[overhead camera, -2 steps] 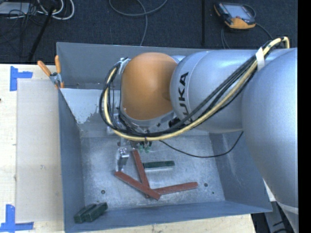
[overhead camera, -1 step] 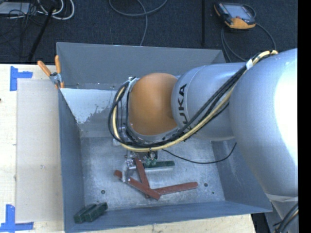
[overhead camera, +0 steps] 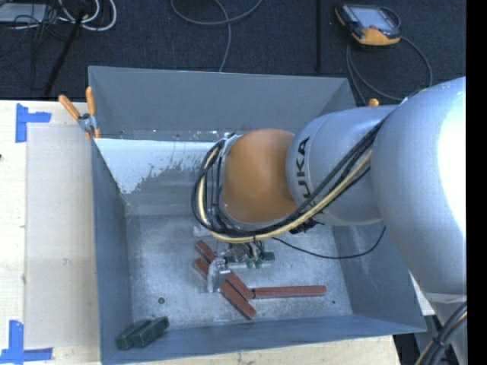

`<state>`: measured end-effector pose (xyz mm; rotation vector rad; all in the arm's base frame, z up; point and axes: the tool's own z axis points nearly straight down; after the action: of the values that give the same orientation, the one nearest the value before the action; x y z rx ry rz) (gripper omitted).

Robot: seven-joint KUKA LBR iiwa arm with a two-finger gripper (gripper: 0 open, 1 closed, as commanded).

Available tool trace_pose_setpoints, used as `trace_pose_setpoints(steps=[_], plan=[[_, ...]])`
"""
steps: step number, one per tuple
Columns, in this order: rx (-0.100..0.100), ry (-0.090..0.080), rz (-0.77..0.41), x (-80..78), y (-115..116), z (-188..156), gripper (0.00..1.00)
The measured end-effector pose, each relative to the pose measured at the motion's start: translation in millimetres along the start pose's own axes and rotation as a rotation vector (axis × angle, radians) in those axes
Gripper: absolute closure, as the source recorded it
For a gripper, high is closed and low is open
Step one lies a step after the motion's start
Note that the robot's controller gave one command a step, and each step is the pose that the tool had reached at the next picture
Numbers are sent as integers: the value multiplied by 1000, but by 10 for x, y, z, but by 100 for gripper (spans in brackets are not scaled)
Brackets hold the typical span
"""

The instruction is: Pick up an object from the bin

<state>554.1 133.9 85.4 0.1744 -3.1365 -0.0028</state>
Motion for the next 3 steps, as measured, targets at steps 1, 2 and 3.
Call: trace_pose_setpoints(steps=[1,2,3], plan=[[2,-11,-126,1,-5,96,100],[2,-11,-125,1,-5,96,100],[2,-9,-130,-43,-143,-1350,100]])
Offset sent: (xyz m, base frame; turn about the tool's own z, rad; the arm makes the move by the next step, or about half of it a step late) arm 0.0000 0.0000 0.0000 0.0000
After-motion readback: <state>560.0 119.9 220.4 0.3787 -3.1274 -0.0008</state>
